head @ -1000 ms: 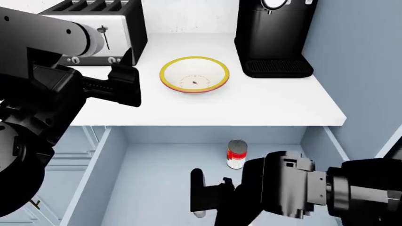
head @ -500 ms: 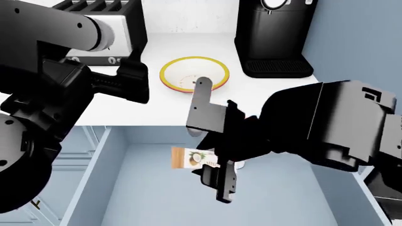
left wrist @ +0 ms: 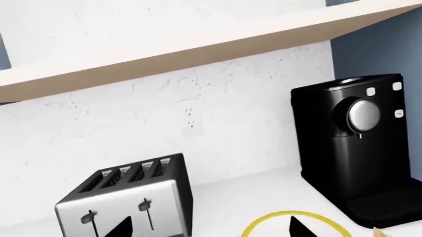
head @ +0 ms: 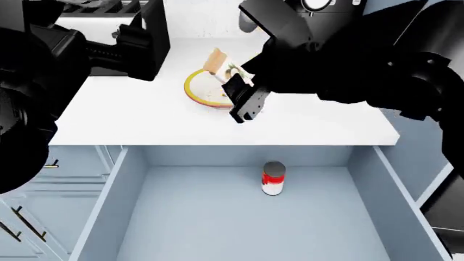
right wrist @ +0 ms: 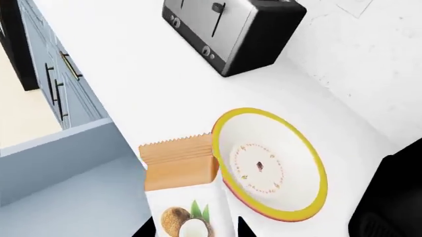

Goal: Place the bar in the bowl and close the drawer.

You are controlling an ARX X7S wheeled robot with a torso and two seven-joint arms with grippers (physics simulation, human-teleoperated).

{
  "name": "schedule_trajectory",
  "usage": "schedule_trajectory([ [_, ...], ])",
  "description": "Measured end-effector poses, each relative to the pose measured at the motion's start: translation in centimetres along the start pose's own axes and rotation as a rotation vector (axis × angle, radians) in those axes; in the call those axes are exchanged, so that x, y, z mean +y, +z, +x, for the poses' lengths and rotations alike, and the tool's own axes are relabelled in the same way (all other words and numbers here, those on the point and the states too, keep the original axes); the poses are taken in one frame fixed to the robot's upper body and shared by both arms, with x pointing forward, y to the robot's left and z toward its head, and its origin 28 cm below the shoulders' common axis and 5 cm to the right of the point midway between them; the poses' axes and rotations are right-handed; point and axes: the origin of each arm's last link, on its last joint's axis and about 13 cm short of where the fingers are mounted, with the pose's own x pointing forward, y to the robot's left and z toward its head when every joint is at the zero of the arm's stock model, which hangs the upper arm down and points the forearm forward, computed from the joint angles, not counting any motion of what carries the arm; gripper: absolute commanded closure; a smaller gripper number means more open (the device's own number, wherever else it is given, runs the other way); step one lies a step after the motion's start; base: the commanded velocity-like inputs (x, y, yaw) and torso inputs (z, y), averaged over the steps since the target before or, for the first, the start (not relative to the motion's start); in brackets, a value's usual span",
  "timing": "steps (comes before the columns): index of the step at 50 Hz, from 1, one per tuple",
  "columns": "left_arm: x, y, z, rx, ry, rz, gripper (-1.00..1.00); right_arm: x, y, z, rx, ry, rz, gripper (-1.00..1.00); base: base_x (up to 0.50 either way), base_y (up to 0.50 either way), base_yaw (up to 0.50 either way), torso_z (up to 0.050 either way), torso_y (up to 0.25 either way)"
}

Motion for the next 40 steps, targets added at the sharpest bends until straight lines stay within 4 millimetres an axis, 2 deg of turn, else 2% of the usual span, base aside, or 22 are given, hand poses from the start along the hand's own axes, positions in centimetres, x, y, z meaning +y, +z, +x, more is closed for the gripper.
schedule_trajectory([
  [17, 1.9, 0.5, 1.6, -0.005, 0.092, 0.030, -1.00, -2.1, 2.9, -1.2, -0.135, -0.152, 0.141, 1.00, 0.00, 0.00, 0.00, 0.000, 0.000],
  [40, 4.0, 1.2, 2.2, -0.010, 0.164, 0.046, -1.00, -4.1, 7.5, -2.7, -0.276, -0.229, 0.230, 1.00, 0.00, 0.00, 0.00, 0.000, 0.000],
])
